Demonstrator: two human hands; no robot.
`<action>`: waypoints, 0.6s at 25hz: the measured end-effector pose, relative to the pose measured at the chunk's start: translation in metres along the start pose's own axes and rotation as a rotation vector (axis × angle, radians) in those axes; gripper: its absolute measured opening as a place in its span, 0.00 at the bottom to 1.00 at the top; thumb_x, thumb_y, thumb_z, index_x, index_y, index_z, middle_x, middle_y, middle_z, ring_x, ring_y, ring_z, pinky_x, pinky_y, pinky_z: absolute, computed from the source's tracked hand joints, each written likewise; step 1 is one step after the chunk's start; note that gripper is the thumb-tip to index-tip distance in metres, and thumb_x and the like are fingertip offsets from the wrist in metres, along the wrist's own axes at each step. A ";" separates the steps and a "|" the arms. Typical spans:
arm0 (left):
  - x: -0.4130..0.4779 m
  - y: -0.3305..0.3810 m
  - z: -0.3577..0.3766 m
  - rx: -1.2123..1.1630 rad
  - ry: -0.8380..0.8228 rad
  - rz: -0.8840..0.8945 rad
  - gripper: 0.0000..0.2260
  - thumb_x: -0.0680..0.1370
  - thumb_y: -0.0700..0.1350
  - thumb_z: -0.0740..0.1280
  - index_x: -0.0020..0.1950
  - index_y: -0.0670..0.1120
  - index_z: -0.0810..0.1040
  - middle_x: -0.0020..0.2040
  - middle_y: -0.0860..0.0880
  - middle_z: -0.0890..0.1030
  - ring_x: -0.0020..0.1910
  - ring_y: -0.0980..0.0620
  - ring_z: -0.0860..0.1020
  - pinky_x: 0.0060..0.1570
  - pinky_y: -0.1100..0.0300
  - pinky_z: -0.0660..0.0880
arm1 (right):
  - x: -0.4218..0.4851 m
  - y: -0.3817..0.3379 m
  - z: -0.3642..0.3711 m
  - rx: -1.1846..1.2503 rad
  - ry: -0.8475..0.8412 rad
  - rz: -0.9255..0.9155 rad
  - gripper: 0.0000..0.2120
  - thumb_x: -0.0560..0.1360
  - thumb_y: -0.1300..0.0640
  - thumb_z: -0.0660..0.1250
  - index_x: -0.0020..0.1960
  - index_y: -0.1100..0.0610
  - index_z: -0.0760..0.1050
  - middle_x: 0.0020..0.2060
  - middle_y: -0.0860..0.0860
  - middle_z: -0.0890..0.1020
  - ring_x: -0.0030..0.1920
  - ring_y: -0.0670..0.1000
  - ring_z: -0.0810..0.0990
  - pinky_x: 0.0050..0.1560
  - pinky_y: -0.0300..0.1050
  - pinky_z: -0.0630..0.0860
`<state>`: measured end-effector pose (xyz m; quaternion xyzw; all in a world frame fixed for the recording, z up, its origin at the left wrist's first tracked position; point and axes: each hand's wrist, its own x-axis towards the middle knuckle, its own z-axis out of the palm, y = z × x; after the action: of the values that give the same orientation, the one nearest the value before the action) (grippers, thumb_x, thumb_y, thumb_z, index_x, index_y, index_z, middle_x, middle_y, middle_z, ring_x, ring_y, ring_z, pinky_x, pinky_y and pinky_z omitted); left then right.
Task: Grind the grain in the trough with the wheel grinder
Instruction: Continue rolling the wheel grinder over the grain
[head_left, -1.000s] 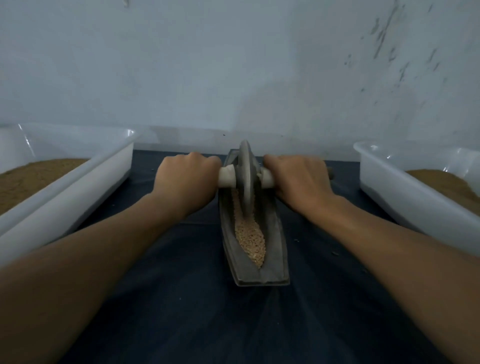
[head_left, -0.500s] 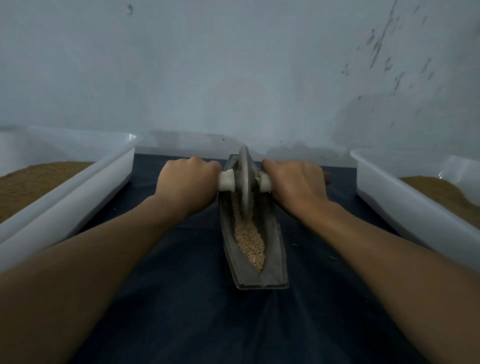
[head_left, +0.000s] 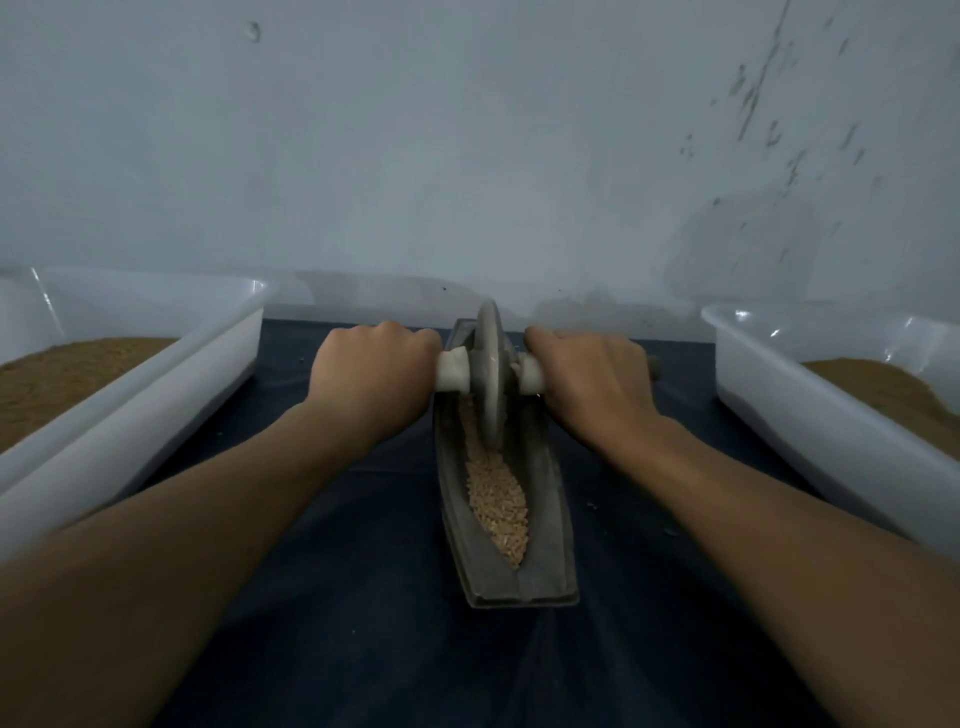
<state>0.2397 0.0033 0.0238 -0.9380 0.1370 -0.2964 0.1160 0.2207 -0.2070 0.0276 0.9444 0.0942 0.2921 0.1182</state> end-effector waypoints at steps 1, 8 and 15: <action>-0.005 -0.001 -0.003 -0.010 0.003 0.009 0.09 0.76 0.48 0.65 0.44 0.51 0.64 0.35 0.51 0.70 0.33 0.45 0.74 0.31 0.56 0.65 | -0.005 0.002 -0.003 0.001 0.010 -0.023 0.10 0.76 0.54 0.69 0.55 0.51 0.72 0.46 0.49 0.82 0.44 0.58 0.81 0.35 0.46 0.59; -0.048 -0.005 -0.018 -0.023 0.211 0.172 0.14 0.62 0.45 0.67 0.37 0.51 0.62 0.27 0.54 0.58 0.23 0.52 0.53 0.29 0.65 0.46 | -0.057 0.013 -0.002 0.102 0.283 -0.161 0.16 0.62 0.60 0.74 0.44 0.53 0.71 0.32 0.50 0.76 0.28 0.57 0.72 0.32 0.42 0.53; -0.006 -0.001 -0.006 -0.025 -0.023 0.027 0.05 0.76 0.48 0.66 0.45 0.51 0.71 0.32 0.53 0.62 0.30 0.48 0.69 0.31 0.56 0.64 | -0.008 0.003 0.001 0.033 0.048 -0.017 0.11 0.75 0.54 0.69 0.55 0.51 0.72 0.46 0.51 0.83 0.43 0.59 0.81 0.35 0.46 0.62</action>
<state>0.2319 0.0056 0.0259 -0.9409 0.1519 -0.2822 0.1097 0.2153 -0.2124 0.0233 0.9382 0.1096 0.3120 0.1025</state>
